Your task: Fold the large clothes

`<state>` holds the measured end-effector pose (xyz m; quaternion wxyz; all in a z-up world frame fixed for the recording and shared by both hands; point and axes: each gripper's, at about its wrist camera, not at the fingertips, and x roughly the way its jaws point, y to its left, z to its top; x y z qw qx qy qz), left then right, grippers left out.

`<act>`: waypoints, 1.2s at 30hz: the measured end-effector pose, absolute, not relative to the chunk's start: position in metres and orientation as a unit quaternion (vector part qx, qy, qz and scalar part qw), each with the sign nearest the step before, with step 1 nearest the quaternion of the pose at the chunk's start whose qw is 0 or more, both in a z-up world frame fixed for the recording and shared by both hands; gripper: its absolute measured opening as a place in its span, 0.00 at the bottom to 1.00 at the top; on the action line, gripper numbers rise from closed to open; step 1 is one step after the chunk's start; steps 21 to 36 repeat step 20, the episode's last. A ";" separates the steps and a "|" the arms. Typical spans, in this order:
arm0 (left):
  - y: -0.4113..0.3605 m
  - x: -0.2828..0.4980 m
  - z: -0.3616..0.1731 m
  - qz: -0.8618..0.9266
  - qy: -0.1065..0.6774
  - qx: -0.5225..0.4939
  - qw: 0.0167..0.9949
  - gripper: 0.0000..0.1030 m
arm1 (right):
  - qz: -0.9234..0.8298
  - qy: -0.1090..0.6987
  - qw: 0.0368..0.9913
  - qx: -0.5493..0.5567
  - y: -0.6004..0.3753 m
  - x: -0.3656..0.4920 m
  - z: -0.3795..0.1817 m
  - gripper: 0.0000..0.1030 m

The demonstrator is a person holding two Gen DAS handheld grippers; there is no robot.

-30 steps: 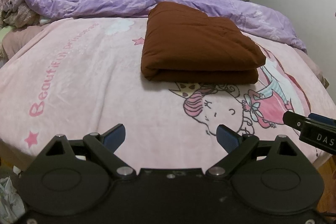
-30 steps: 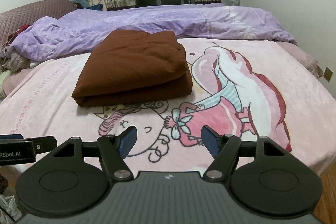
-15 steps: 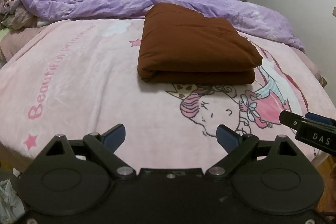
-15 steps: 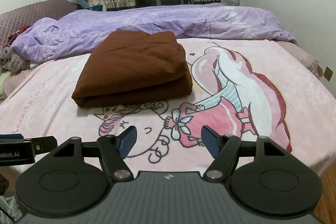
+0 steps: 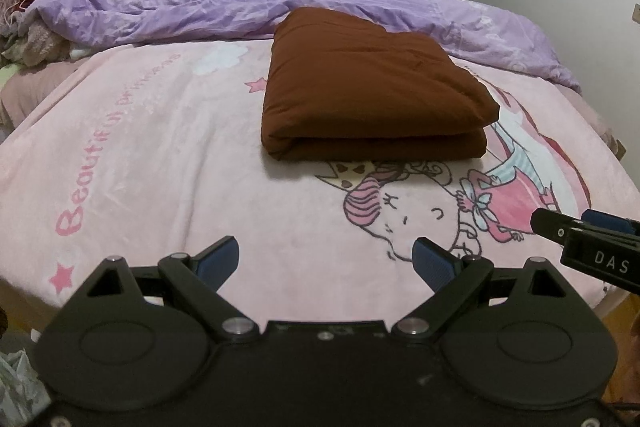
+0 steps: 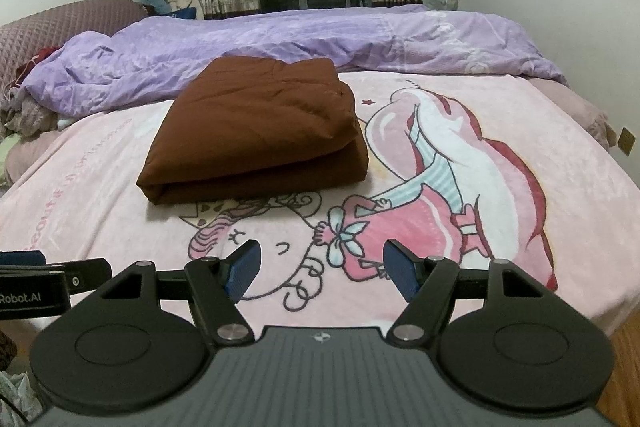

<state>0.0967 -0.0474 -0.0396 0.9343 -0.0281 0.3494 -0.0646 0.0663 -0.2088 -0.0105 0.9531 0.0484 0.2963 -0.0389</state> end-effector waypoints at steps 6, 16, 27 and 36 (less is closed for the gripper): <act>-0.050 0.096 -0.039 -0.062 0.347 -0.022 0.936 0.93 | -0.039 0.297 0.953 0.049 -0.209 0.067 -0.011 0.80; -0.046 0.098 -0.039 -0.057 0.348 -0.026 0.935 0.93 | -0.039 0.299 0.952 0.049 -0.211 0.068 -0.014 0.80; -0.046 0.099 -0.040 -0.058 0.350 -0.025 0.935 0.93 | -0.039 0.300 0.952 0.050 -0.211 0.068 -0.014 0.80; -0.046 0.099 -0.040 -0.058 0.350 -0.025 0.935 0.93 | -0.039 0.300 0.952 0.050 -0.211 0.068 -0.014 0.80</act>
